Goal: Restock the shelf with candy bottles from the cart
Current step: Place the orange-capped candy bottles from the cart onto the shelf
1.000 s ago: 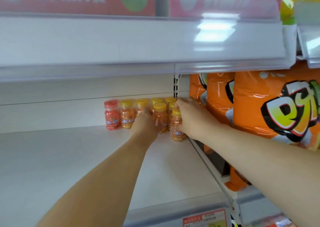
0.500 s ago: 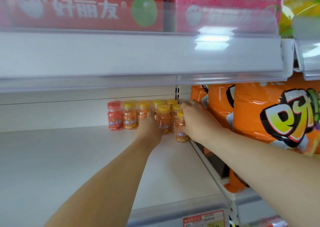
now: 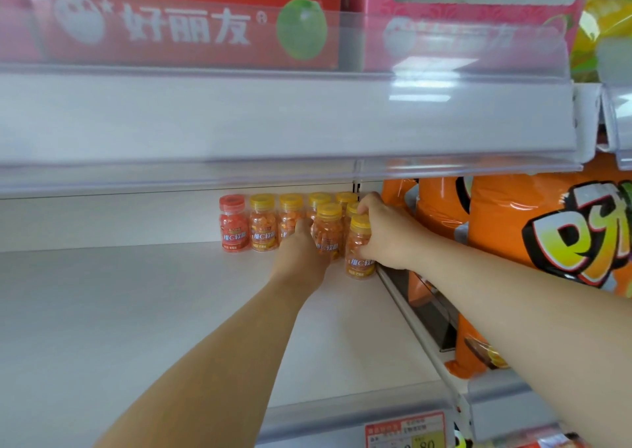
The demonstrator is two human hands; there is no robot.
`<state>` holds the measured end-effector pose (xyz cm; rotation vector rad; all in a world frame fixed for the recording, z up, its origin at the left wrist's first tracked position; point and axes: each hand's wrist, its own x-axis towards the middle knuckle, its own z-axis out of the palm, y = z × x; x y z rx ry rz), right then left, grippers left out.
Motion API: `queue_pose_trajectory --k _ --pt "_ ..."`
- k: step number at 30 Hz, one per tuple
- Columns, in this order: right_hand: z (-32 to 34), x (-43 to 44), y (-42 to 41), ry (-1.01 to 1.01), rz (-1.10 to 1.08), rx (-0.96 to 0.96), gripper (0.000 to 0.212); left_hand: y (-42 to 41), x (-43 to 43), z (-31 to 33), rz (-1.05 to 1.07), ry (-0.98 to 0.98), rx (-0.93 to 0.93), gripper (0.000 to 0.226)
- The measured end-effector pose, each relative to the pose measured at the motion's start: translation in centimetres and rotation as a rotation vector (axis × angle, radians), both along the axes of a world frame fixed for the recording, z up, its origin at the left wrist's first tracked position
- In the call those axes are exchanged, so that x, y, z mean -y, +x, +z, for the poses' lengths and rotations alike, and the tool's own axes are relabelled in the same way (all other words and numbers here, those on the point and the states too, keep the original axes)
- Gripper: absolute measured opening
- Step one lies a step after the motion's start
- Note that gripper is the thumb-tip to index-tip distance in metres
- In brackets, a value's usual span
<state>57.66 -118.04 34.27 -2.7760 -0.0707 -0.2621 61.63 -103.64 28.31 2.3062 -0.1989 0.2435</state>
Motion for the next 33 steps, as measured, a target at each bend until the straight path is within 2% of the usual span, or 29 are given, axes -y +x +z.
queue_pose_trajectory --k 8,17,22,24,28,33 --pt "-0.3 0.0 -0.2 0.048 0.066 -0.008 0.062 -0.1 -0.2 -0.4 -0.003 -0.007 -0.009 0.069" --pt "-0.1 -0.2 0.1 0.079 0.019 -0.045 0.067 -0.4 0.0 -0.4 -0.008 -0.004 0.0 0.076" --pt "0.8 -0.7 1.0 0.225 -0.006 0.073 0.078 -0.5 0.0 -0.3 -0.006 0.003 0.01 0.075" --pt "1.0 -1.0 1.9 0.225 -0.007 0.048 0.068 -0.5 0.0 -0.3 -0.004 -0.008 0.008 0.075" --pt "0.6 -0.8 3.7 0.217 -0.036 0.064 0.035 -0.3 0.0 -0.4 -0.003 -0.024 0.011 0.074" --pt "0.1 -0.7 3.7 0.257 -0.074 0.128 0.026 -0.2 0.0 -0.5 0.003 0.002 0.018 0.077"
